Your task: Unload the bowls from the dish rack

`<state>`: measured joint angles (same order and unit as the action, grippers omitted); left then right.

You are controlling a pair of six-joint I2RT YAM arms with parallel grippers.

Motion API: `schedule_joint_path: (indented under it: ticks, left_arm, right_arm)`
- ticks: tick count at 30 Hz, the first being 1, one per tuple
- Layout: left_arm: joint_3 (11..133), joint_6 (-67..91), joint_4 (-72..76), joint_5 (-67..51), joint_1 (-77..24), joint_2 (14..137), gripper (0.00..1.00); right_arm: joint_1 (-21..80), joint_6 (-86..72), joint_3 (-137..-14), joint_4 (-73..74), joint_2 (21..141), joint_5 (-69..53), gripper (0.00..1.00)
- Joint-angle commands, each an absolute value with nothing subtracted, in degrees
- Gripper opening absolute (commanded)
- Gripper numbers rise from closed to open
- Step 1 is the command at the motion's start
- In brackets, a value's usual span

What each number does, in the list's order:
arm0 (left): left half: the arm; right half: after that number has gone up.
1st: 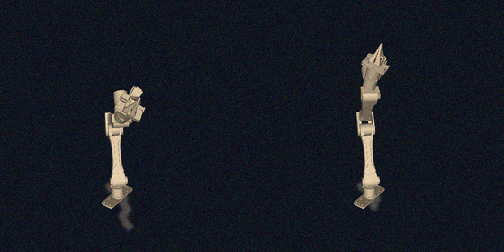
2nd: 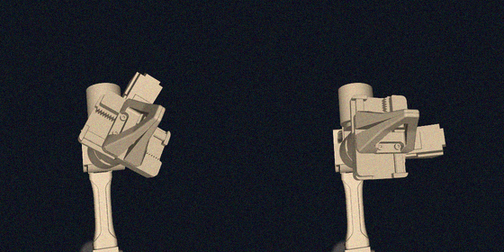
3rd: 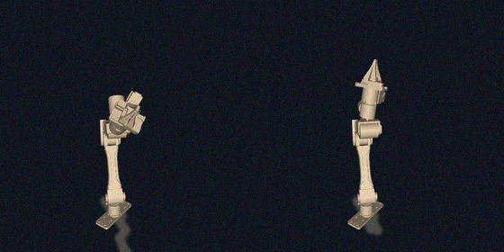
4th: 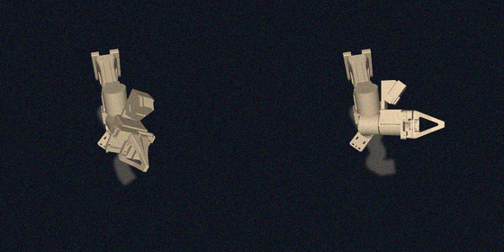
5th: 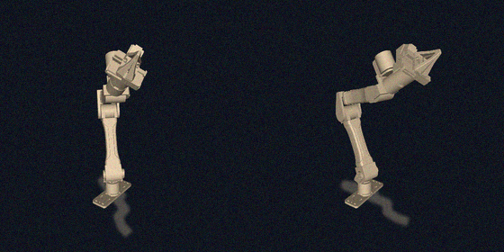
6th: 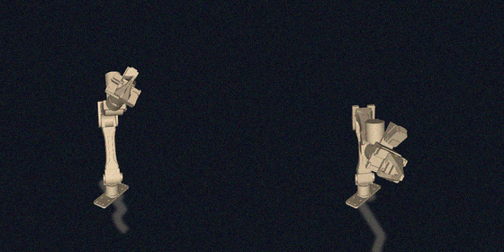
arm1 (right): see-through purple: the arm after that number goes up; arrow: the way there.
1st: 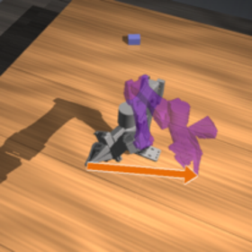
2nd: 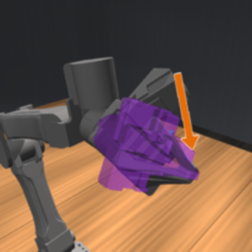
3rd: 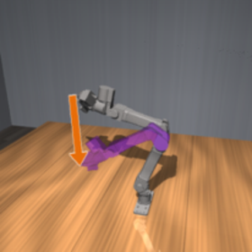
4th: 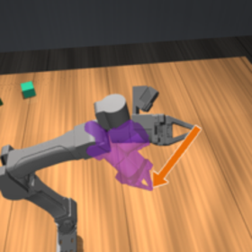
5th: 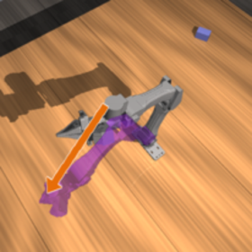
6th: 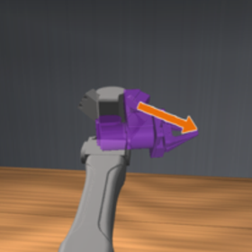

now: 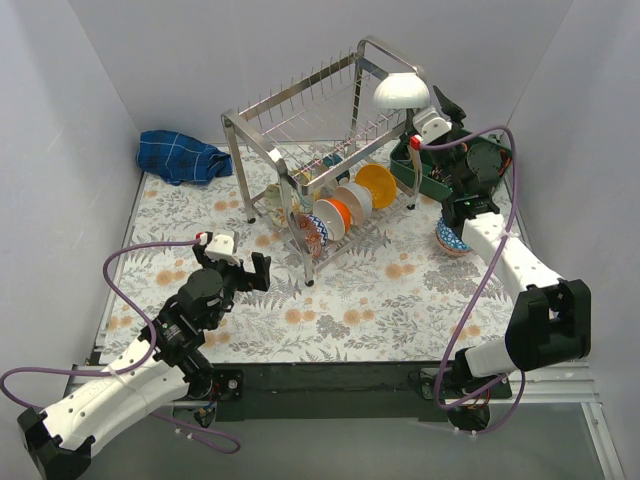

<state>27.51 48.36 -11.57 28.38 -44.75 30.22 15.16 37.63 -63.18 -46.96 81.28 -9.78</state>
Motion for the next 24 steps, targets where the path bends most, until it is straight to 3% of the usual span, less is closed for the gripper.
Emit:
schedule_joint_path:
  ticks: [1,24]
  left_arm:
    - [27.33,47.72,-10.99,27.95,-44.47,30.15,0.98]
    - [27.33,47.55,-11.16,27.33,-44.3,29.62,0.98]
  right_arm:
    - [15.56,34.89,-64.25,-54.05,81.91,-10.37,0.68]
    - [16.43,30.76,-68.99,-52.3,84.64,-11.34,0.64]
